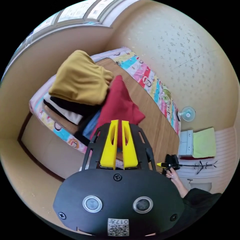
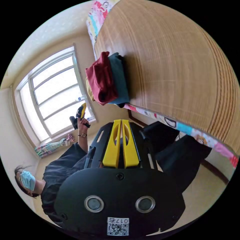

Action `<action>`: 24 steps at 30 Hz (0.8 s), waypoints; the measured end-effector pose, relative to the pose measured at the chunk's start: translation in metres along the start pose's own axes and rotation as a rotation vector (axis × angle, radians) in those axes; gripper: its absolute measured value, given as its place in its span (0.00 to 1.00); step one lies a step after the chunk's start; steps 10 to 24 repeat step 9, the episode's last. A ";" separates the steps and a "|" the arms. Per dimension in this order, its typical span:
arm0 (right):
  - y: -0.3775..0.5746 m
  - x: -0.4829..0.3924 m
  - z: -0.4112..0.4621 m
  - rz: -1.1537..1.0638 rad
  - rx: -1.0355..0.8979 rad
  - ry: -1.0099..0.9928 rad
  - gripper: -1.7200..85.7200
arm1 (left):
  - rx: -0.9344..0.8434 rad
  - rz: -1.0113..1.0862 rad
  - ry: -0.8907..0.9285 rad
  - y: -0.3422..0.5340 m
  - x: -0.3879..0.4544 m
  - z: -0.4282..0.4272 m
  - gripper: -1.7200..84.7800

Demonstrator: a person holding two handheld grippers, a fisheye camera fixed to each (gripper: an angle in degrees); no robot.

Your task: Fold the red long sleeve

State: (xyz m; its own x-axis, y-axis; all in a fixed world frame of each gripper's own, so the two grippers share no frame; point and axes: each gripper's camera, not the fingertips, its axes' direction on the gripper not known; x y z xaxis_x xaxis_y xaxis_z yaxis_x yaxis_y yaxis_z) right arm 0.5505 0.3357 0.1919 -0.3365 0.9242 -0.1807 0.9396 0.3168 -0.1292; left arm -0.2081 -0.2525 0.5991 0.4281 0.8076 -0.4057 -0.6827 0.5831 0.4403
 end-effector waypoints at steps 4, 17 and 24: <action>0.091 0.102 -0.072 0.272 0.217 -0.004 0.03 | -0.142 0.176 0.372 0.072 0.089 0.077 0.01; 0.214 0.170 -0.116 0.331 0.689 -0.133 0.03 | -0.429 0.487 0.500 0.153 0.245 0.151 0.01; 0.214 0.170 -0.116 0.331 0.689 -0.133 0.03 | -0.429 0.487 0.500 0.153 0.245 0.151 0.01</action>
